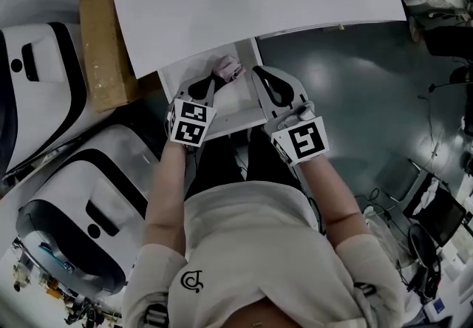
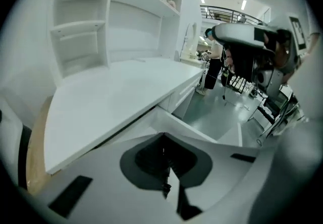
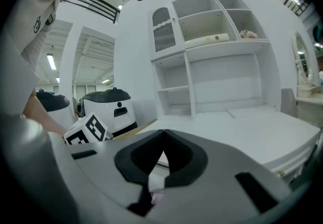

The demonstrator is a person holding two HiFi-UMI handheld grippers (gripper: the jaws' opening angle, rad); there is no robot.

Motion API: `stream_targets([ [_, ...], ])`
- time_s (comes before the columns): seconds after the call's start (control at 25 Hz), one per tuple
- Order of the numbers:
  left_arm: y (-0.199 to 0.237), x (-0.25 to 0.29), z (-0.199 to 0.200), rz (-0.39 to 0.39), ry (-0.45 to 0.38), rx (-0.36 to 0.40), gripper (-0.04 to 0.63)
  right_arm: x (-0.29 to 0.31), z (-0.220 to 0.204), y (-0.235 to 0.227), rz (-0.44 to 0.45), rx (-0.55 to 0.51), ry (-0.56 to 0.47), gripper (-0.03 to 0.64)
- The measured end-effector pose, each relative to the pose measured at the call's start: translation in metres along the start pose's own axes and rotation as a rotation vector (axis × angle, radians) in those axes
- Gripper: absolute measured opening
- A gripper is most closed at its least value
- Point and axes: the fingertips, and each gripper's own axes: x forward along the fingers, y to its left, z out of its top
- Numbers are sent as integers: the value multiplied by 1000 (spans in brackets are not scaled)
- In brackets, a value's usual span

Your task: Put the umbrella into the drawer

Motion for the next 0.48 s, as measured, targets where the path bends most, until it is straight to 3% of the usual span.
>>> stream_targets([
  [0.16,1,-35,29,15,-90,23,12,-5,25,5,-8,14,-30,6],
  [0.48,22,-117,82,152,-274,112,12,-10,73,25,16,-67,-79,6],
])
